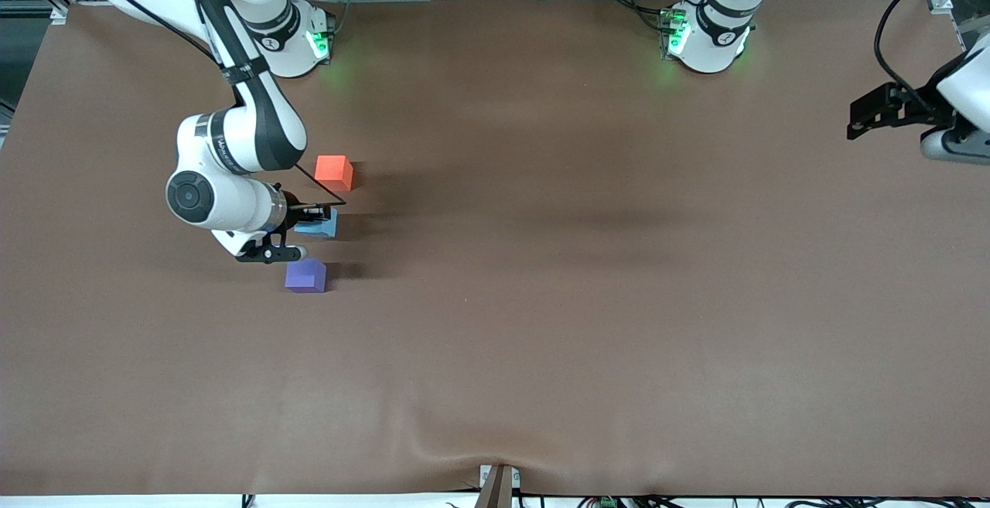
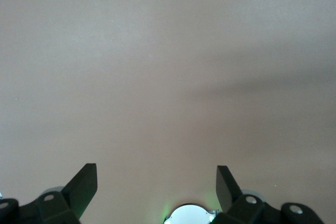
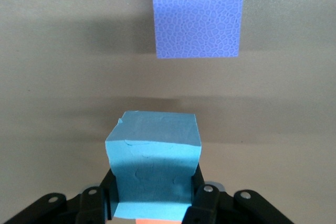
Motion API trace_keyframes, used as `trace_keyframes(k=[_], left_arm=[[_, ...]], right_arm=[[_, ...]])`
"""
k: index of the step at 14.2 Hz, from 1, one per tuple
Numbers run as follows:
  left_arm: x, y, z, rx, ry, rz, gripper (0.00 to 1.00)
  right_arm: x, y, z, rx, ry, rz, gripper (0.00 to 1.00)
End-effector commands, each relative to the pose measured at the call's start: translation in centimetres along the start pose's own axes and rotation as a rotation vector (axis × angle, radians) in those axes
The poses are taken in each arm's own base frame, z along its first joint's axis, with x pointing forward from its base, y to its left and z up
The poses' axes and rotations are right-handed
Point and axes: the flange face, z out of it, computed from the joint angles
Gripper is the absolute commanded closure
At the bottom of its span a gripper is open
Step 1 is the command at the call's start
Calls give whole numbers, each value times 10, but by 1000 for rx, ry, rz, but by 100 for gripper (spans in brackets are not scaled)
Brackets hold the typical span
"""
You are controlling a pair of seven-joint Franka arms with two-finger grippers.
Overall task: Place blue block between orange and purple blocks
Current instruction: 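Lower the blue cube with the right gripper between the red and purple cubes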
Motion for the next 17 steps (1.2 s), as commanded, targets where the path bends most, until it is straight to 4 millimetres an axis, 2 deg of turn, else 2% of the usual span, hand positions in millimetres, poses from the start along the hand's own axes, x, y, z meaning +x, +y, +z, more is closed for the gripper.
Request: trace_keyframes(k=[1,8,11,12,13,15,17], left_arm=[[12,11,4,0,9,6,0],[11,7,4,-4,8,2,0],[11,3,6,-2,5,-3,0],[11,1,5,-2,6,-6,0],[11,0,5,-3,6,-6,0],[10,1,4,-1,8,-5,0],[11,4,5,1,6,0,0]], right_arm=[[-12,16,15,12,41,-24,100],[-11,17,50,1,62,-19,100],[-10,18,58,-2,59,-18,100],[-10,21,58,-1,55,-12,69],[-9,22,58,1,52,-4,1],[-6,18,39,12,39,-1,0],[10,14,-16,36,-21,-7,0]])
